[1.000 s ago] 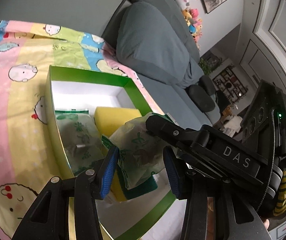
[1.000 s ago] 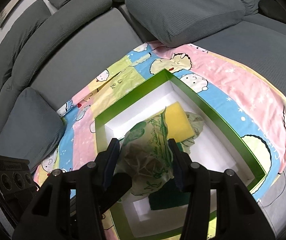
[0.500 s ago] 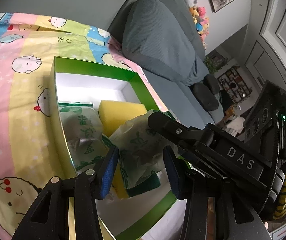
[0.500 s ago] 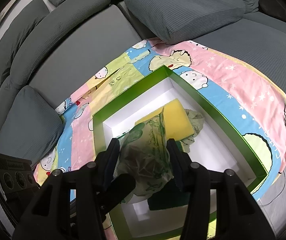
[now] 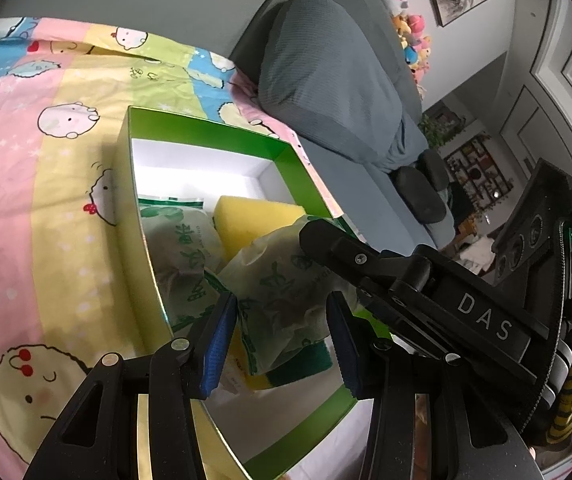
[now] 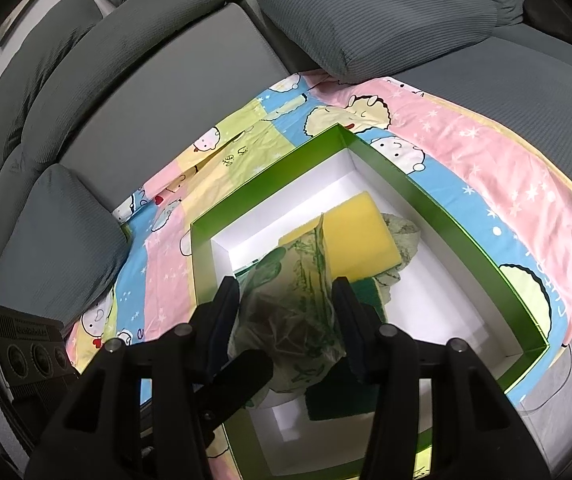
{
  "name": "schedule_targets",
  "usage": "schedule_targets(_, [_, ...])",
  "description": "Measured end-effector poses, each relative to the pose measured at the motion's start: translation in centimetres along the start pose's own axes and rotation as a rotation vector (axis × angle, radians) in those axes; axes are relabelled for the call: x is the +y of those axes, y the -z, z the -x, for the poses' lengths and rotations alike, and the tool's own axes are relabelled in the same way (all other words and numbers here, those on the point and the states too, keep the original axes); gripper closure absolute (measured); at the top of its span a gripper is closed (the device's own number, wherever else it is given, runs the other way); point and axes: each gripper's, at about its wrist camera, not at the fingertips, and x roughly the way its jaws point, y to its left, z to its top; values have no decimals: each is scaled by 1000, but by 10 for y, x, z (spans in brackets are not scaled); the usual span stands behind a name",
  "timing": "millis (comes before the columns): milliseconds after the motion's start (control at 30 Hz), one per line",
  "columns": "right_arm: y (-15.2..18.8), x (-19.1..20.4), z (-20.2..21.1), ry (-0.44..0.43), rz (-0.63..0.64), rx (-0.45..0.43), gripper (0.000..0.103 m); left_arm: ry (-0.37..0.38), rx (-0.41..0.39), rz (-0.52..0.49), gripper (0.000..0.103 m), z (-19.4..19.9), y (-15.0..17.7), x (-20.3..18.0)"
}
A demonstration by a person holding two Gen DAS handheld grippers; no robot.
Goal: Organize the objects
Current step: 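Lower the plastic bag into the box beside the sponges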
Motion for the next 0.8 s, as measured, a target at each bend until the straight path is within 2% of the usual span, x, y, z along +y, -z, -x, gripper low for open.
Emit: schedule_targets(800, [4, 7, -10, 16, 11, 22, 57, -56, 13, 21, 56, 4, 0, 10])
